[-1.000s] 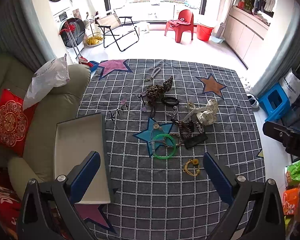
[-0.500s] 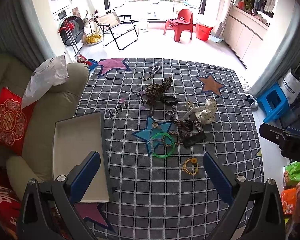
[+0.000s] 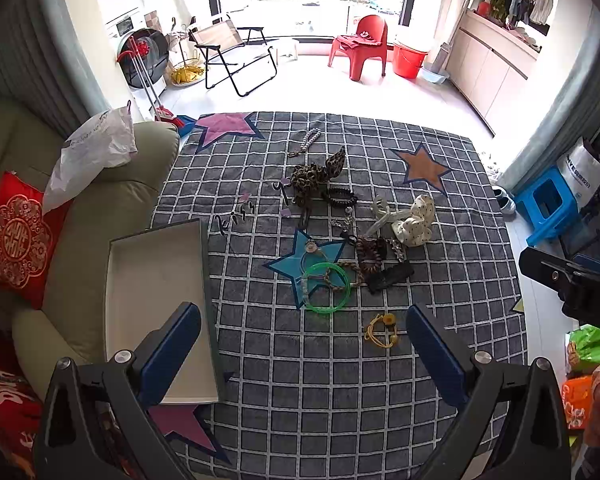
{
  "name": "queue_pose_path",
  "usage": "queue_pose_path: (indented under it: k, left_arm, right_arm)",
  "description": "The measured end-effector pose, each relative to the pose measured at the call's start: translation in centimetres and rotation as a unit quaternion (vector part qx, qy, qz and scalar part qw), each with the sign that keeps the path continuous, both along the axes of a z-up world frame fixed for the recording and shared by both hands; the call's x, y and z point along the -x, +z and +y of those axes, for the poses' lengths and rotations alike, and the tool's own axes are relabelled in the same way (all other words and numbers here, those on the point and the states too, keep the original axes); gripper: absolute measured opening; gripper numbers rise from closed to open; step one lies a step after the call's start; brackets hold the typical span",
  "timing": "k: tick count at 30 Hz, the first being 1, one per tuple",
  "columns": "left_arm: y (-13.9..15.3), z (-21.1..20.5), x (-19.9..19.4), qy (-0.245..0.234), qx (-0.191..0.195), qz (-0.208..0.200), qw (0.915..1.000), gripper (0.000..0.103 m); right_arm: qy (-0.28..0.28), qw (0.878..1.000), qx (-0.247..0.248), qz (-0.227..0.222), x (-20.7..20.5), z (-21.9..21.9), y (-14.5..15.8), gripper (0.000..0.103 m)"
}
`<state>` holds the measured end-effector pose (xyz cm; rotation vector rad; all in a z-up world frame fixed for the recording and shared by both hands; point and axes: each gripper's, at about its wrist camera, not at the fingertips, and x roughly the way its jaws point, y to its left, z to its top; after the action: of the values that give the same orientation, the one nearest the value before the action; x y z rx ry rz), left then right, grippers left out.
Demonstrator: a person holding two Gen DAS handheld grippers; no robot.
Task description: Organize jewelry
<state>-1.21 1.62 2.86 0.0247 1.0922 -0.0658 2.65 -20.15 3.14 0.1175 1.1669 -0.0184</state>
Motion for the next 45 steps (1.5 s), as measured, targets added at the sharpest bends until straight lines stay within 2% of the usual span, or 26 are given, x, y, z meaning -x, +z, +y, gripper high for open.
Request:
queue_pose_path:
  k: [45]
  left_arm:
    - [-0.57,0.31,0.00,0.002,0.000,0.006,1.0000,0.103]
  right_arm:
    - [0.006,1.000,0.004,0.000,0.28,0.37,-0.24,0.103]
